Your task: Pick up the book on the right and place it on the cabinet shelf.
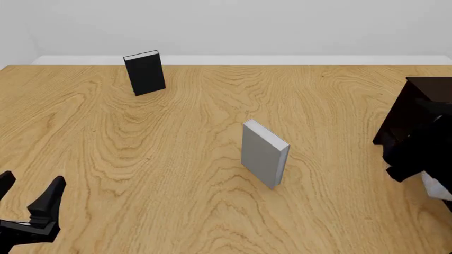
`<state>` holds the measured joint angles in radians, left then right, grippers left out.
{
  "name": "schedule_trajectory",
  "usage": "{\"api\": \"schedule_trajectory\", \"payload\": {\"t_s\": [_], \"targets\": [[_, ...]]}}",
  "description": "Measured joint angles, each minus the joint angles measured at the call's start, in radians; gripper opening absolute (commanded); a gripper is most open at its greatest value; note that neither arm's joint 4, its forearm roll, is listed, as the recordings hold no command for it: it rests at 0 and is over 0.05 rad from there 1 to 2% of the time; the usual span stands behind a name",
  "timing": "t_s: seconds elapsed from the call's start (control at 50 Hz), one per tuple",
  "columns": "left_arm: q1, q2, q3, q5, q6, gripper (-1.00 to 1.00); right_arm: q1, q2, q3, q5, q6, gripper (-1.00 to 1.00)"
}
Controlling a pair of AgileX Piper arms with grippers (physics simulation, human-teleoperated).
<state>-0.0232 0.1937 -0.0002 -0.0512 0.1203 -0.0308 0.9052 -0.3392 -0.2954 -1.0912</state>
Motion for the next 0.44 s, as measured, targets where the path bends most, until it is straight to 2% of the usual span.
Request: {"api": "schedule_trajectory", "payload": {"t_s": [0.2, 0.44], "targets": [[0.0, 0.006, 0.0, -0.01, 0.0, 1.0, 0.051, -0.132, -0.039, 0.112, 0.125, 1.0], [0.001, 0.004, 0.0, -0.012, 0.001, 1.0, 0.088, -0.253, -0.068, 0.203, 0.241, 1.0]]}}
